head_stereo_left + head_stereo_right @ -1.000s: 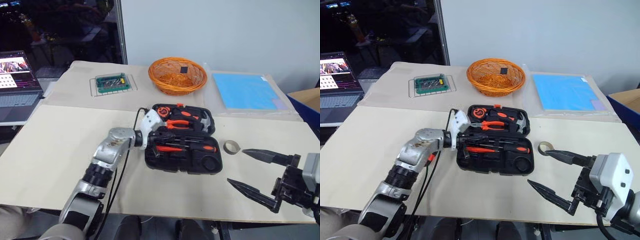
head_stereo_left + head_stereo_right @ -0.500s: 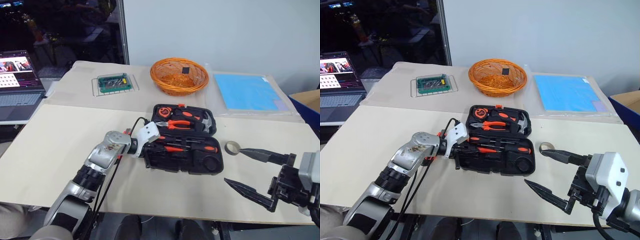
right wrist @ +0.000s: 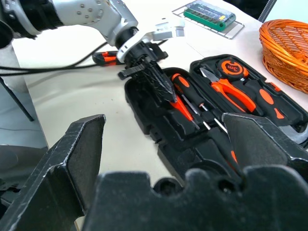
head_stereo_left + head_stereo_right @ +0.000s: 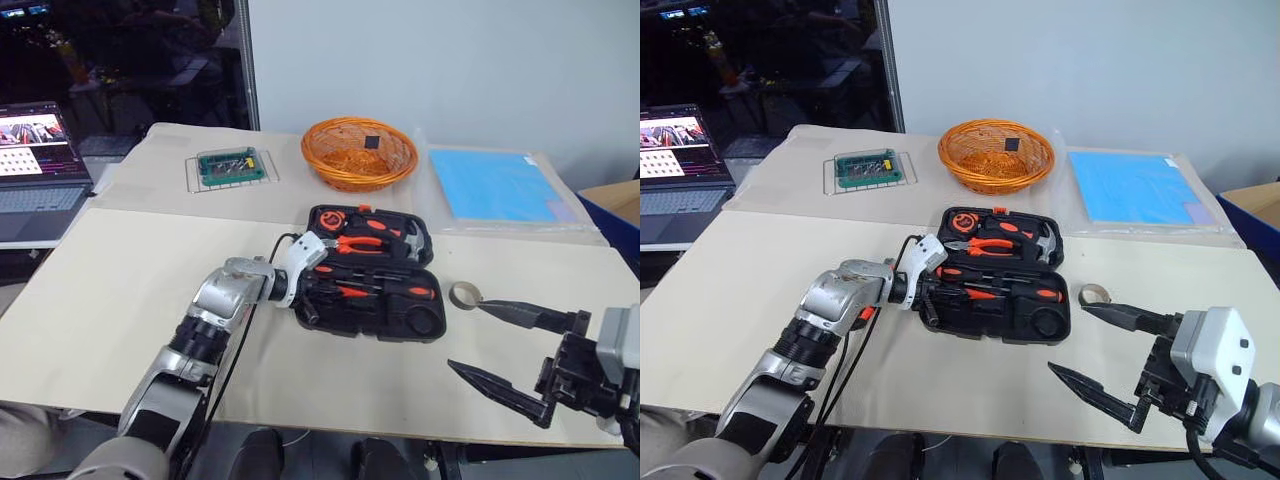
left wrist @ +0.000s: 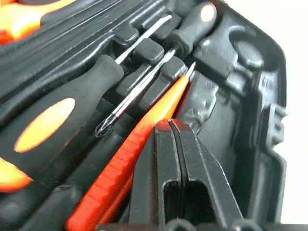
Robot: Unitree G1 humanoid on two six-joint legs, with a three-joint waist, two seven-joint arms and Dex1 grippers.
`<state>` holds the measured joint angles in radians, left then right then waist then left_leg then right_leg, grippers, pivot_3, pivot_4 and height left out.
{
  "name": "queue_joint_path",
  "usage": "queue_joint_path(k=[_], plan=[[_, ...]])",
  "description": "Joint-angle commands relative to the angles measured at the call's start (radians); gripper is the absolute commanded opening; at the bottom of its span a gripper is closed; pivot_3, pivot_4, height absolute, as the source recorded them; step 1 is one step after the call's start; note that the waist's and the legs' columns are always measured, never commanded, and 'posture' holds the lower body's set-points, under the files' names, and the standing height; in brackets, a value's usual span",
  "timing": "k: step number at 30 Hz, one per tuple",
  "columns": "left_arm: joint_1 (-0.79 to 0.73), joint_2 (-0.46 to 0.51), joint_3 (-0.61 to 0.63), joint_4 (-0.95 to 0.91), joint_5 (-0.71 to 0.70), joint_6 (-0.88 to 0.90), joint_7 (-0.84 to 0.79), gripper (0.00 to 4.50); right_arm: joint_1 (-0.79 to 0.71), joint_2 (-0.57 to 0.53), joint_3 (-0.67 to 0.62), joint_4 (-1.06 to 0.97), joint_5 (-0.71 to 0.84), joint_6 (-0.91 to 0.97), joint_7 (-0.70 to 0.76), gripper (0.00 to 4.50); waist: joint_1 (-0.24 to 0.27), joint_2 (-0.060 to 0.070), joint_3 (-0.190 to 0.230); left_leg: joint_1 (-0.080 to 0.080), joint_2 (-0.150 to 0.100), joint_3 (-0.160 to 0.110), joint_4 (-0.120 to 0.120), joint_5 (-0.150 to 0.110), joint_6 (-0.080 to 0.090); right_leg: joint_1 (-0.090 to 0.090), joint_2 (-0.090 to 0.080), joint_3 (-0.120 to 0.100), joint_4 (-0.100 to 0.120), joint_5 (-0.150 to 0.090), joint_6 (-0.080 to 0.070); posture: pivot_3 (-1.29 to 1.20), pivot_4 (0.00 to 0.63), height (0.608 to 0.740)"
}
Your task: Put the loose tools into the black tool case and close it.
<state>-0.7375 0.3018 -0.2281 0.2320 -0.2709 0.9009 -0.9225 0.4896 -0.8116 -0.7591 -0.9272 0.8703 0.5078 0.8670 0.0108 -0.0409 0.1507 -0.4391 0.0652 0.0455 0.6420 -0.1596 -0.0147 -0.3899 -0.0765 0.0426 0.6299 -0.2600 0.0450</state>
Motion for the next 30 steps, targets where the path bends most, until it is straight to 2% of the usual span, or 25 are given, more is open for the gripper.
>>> queue_joint_path(k=[1, 8, 12, 19, 22, 24, 27, 30], plan=[[-0.04, -0.027, 0.075, 0.013, -0.049, 0.09, 0.056, 0.07, 0.004, -0.003, -0.029, -0.017, 0.021, -0.011, -0.008, 4.5, 0.0, 0.0, 0.0, 0.0, 0.0, 0.0, 0.0, 0.0, 0.0, 0.0, 0.0, 0.0, 0.0, 0.0, 0.0, 0.0, 0.15, 0.74], [-0.088, -0.091, 0.21, 0.085, -0.118, 0.23, 0.172, 0.07, 0.008, -0.006, -0.029, -0.016, 0.024, -0.011, -0.008, 4.5, 0.0, 0.0, 0.0, -0.001, -0.001, -0.001, 0.0, 0.0, 0.0, 0.0, 0.0, 0.0, 0.0, -0.001, 0.001, 0.0, 0.15, 0.74], [-0.06, -0.067, 0.147, 0.054, -0.087, 0.216, 0.174, 0.07, 0.007, -0.007, -0.022, -0.016, 0.021, -0.011, -0.01, 4.5, -0.001, 0.0, 0.0, -0.001, -0.001, -0.001, 0.0, 0.0, 0.0, -0.001, 0.0, 0.0, 0.0, -0.001, 0.001, 0.0, 0.15, 0.74], [-0.008, 0.006, -0.022, -0.004, 0.017, 0.062, 0.165, 0.07, 0.002, -0.009, -0.012, -0.013, 0.017, -0.013, -0.009, 4.5, 0.0, 0.0, 0.0, -0.001, -0.001, -0.001, 0.0, 0.0, 0.0, 0.0, 0.0, 0.0, 0.0, -0.001, 0.0, 0.0, 0.15, 0.74], [0.006, 0.013, 0.016, -0.055, -0.003, -0.025, 0.155, 0.07, -0.006, -0.01, -0.001, -0.013, 0.012, -0.014, -0.011, 4.5, -0.003, 0.0, 0.0, -0.001, 0.0, -0.001, 0.0, 0.0, 0.0, 0.0, 0.0, 0.0, -0.001, -0.001, 0.0, 0.0, 0.15, 0.74], [0.028, 0.002, 0.115, -0.145, -0.075, -0.068, 0.147, 0.07, -0.013, -0.009, 0.003, -0.011, 0.014, -0.017, -0.01, 4.5, -0.006, 0.0, 0.0, -0.001, 0.0, -0.001, 0.0, 0.0, 0.0, -0.001, 0.0, 0.0, 0.0, -0.001, 0.0, 0.0, 0.15, 0.74], [0.091, 0.05, 0.247, -0.307, -0.098, -0.087, 0.22, 0.85, -0.034, -0.008, 0.024, 0.005, 0.012, -0.028, -0.001, 4.5, -0.008, -0.001, 0.001, -0.003, 0.0, -0.001, -0.001, 0.0, 0.0, -0.003, 0.0, 0.0, 0.0, 0.002, -0.006, 0.0, 0.15, 0.74], [0.174, 0.112, 0.313, -0.44, -0.067, -0.076, 0.302, 1.95, -0.065, -0.014, 0.05, 0.027, 0.009, -0.037, 0.009, 4.5, -0.012, -0.001, 0.001, -0.003, 0.001, -0.001, -0.001, 0.0, 0.0, -0.003, 0.0, 0.0, 0.0, 0.002, -0.006, 0.0, 0.15, 0.74]])
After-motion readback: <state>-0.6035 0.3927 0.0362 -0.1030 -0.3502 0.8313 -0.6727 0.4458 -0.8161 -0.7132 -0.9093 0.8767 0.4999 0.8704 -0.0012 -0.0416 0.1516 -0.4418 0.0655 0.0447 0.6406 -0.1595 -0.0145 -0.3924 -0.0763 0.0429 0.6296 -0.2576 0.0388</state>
